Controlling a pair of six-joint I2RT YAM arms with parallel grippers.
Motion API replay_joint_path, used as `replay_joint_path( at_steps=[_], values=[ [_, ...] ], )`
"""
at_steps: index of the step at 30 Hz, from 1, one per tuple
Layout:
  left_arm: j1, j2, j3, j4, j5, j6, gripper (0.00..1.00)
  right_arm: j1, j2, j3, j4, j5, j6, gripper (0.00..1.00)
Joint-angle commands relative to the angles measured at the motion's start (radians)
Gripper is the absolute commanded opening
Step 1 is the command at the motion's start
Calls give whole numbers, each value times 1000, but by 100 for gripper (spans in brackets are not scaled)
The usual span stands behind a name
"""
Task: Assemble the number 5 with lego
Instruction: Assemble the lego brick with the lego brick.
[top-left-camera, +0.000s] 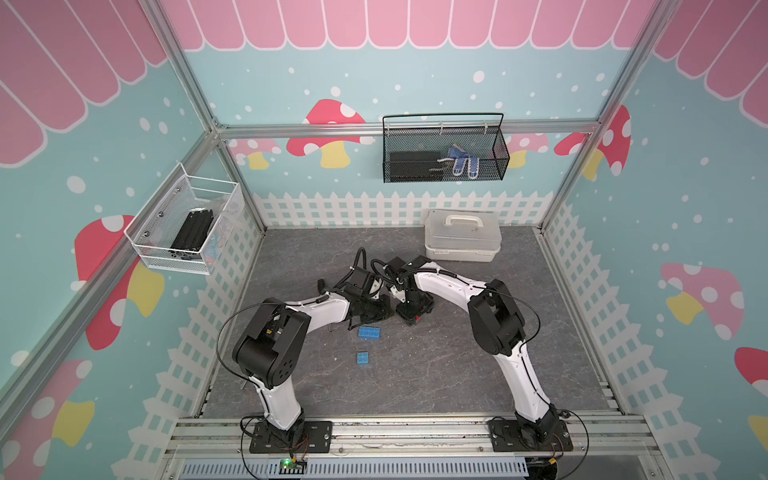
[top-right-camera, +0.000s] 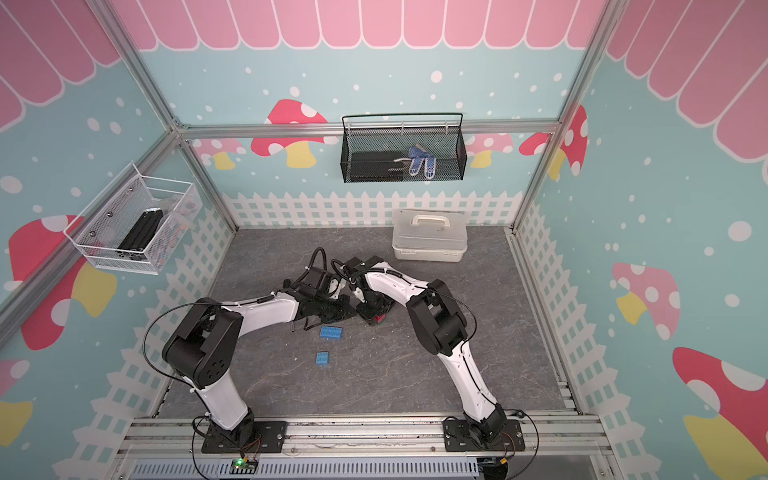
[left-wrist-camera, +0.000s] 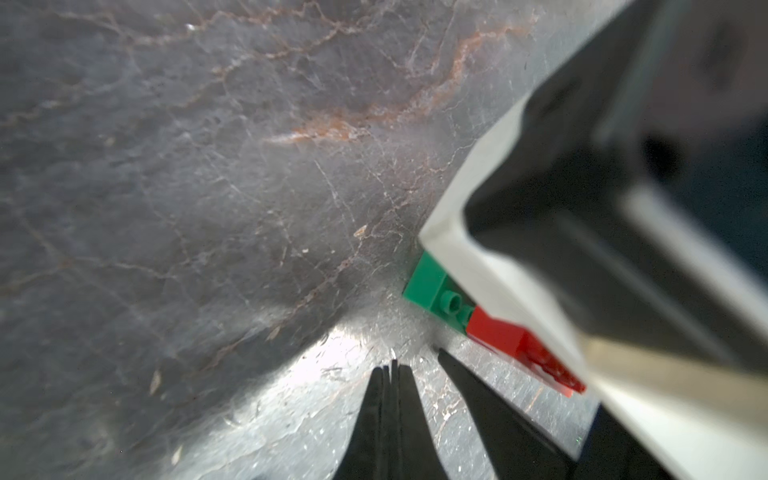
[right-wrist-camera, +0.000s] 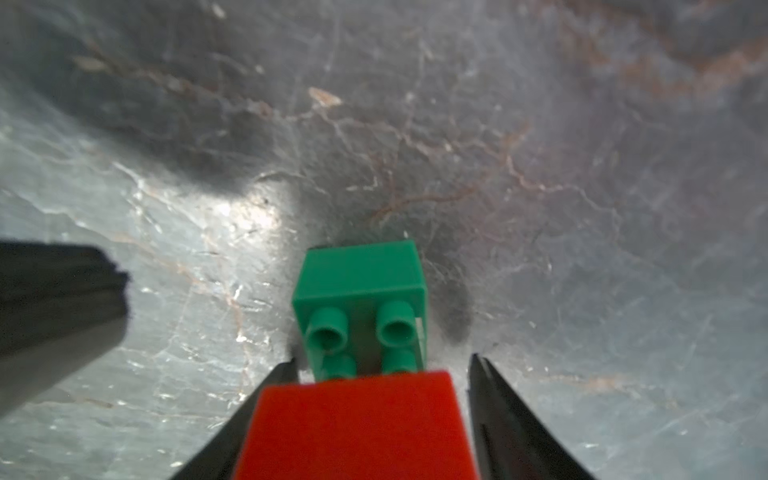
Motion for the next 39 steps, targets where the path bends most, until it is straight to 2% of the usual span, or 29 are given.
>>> replay_joint_path(
  at_steps=[1,6,25,39],
  values=[
    [4,-36,-14,-2,6,-5,0,8,-19,17,-35,12,6,74],
    [3,-50,-20,-13,-1,-4,0,10,-55,-4,-13,26,18,76],
    [-5,-77,-22,-38,-21,-4,0,2,-129,-117,-19,205,34,77],
    [-6,-142,-27,-107,-74,12,0,-31,-154,-129,-12,215,48,77]
  ],
)
